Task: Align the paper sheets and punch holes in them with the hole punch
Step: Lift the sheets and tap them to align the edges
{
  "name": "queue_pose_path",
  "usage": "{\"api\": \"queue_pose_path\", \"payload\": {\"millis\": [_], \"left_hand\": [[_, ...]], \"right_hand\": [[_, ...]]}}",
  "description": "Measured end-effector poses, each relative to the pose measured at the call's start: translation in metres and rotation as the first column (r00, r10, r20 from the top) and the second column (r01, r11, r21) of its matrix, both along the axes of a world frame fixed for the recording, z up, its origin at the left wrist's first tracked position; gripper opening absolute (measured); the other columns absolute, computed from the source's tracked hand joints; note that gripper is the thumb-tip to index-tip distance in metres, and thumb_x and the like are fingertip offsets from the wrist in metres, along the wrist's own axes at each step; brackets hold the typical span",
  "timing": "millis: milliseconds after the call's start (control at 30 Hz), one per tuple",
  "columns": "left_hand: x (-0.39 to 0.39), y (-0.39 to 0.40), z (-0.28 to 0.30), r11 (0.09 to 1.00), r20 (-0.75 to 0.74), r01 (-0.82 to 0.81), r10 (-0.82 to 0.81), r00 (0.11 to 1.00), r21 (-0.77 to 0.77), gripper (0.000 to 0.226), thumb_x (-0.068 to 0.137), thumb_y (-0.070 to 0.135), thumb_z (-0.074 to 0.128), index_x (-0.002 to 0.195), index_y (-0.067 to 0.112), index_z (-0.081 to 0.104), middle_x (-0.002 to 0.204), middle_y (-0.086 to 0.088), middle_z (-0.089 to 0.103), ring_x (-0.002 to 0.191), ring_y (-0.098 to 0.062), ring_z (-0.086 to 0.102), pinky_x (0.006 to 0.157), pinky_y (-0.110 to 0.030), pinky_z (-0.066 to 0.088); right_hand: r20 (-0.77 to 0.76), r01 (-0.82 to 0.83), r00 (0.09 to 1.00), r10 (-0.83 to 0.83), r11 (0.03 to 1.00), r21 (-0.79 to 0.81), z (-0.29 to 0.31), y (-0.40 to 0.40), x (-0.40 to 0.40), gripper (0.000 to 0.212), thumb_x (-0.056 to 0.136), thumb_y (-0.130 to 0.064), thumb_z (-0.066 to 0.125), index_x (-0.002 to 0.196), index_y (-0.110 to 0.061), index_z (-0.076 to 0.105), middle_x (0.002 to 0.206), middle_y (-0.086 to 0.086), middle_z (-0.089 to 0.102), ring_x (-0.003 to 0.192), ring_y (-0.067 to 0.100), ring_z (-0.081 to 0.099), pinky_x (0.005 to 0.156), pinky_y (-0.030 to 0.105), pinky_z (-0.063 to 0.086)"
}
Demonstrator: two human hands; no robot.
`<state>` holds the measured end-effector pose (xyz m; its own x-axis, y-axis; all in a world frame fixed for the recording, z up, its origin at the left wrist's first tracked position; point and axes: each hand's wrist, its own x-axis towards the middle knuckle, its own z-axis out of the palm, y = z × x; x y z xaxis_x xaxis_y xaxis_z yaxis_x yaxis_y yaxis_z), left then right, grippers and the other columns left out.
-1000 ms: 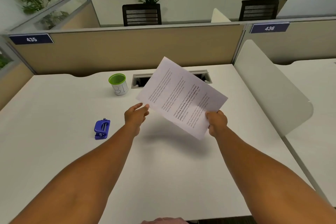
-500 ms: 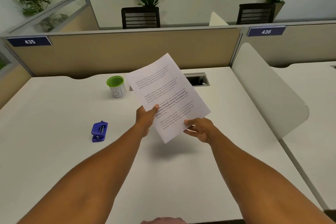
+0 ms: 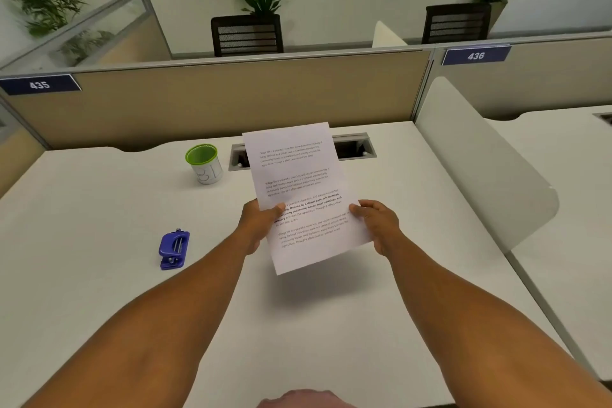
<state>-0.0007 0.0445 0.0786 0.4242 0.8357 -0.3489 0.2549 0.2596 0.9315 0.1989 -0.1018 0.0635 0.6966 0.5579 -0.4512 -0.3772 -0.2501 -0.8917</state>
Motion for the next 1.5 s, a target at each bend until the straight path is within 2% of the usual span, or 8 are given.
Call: {"api": "queue_pose_path", "payload": {"millis": [100, 267, 500, 733, 1000, 1233, 1333, 1500], "left_hand": [[0.000, 0.006, -0.006, 0.999, -0.027, 0.039, -0.039, 0.999, -0.006, 0.035, 0.092, 0.018, 0.067, 0.126, 0.015, 0.058, 0.115, -0.004, 0.068, 0.097, -0.025, 0.066, 0.083, -0.039, 0.053], [0.001, 0.015, -0.017, 0.993, -0.084, 0.121, -0.121, 0.989, -0.007, 0.040, 0.091, 0.023, 0.069, 0.129, 0.016, 0.059, 0.118, -0.006, 0.070, 0.101, -0.025, 0.069, 0.086, -0.041, 0.056], [0.001, 0.020, -0.033, 0.983, -0.099, 0.179, -0.182, 0.978, -0.044, 0.039, 0.090, 0.023, 0.071, 0.127, 0.016, 0.061, 0.116, -0.003, 0.071, 0.098, -0.022, 0.070, 0.084, -0.038, 0.056], [-0.010, 0.032, -0.057, 0.996, -0.157, -0.084, 0.079, 0.984, -0.025, 0.022, 0.088, 0.027, 0.071, 0.109, 0.020, 0.066, 0.109, -0.001, 0.072, 0.094, -0.019, 0.070, 0.084, -0.035, 0.056], [-0.033, 0.047, -0.069, 0.925, -0.401, -0.302, 0.374, 0.837, 0.232, 0.015, 0.092, 0.026, 0.059, 0.103, 0.022, 0.069, 0.104, 0.000, 0.069, 0.095, -0.025, 0.064, 0.083, -0.037, 0.055], [-0.066, 0.071, -0.083, 0.848, -0.581, -0.116, 0.447, 0.680, 0.517, 0.012, 0.093, 0.028, 0.062, 0.104, 0.024, 0.066, 0.114, -0.007, 0.060, 0.106, -0.030, 0.056, 0.083, -0.044, 0.053], [-0.079, 0.083, -0.085, 0.832, -0.633, -0.090, 0.482, 0.606, 0.548, 0.022, 0.094, 0.030, 0.061, 0.114, 0.022, 0.063, 0.123, -0.009, 0.058, 0.118, -0.033, 0.050, 0.091, -0.047, 0.045], [-0.110, 0.102, -0.093, 0.820, -0.669, -0.271, 0.569, 0.478, 0.504, 0.043, 0.096, 0.032, 0.053, 0.134, 0.014, 0.048, 0.140, -0.012, 0.049, 0.135, -0.030, 0.036, 0.105, -0.052, 0.031]], "right_hand": [[0.017, -0.030, 0.999, 0.031, 0.999, -0.039, 0.000, 0.004, 0.001, 0.020, 0.080, -0.019, 0.077, 0.098, -0.018, 0.068, 0.098, -0.001, 0.070, 0.084, 0.019, 0.064, 0.077, 0.034, 0.052], [0.023, -0.075, 0.997, 0.076, 0.997, -0.030, 0.003, 0.012, 0.003, 0.023, 0.083, -0.016, 0.073, 0.104, -0.013, 0.066, 0.098, 0.003, 0.072, 0.078, 0.017, 0.068, 0.061, 0.027, 0.050], [0.082, -0.148, 0.985, 0.154, 0.986, -0.070, 0.001, 0.026, 0.007, 0.024, 0.087, -0.011, 0.066, 0.111, -0.014, 0.063, 0.098, 0.002, 0.071, 0.081, 0.020, 0.070, 0.065, 0.031, 0.056], [0.132, -0.157, 0.974, 0.186, 0.966, -0.204, -0.022, 0.034, 0.010, 0.023, 0.084, -0.009, 0.061, 0.106, -0.014, 0.064, 0.102, 0.006, 0.071, 0.088, 0.028, 0.071, 0.081, 0.042, 0.059], [0.127, -0.133, 0.977, 0.170, 0.956, -0.262, -0.039, 0.044, 0.008, 0.023, 0.082, -0.008, 0.060, 0.104, -0.015, 0.064, 0.101, 0.006, 0.071, 0.086, 0.027, 0.070, 0.079, 0.041, 0.060], [0.117, -0.137, 0.977, 0.178, 0.946, -0.295, -0.054, 0.049, 0.006, 0.020, 0.083, -0.010, 0.062, 0.102, -0.017, 0.063, 0.102, 0.006, 0.071, 0.089, 0.030, 0.070, 0.085, 0.048, 0.058], [0.121, -0.133, 0.977, 0.178, 0.941, -0.310, -0.059, 0.052, 0.004, 0.019, 0.084, -0.011, 0.062, 0.102, -0.017, 0.063, 0.103, 0.006, 0.071, 0.089, 0.030, 0.070, 0.084, 0.048, 0.059], [0.134, -0.133, 0.973, 0.189, 0.929, -0.344, -0.064, 0.055, 0.000, 0.022, 0.084, -0.012, 0.061, 0.105, -0.017, 0.063, 0.103, 0.005, 0.069, 0.090, 0.029, 0.069, 0.084, 0.045, 0.058]]}}
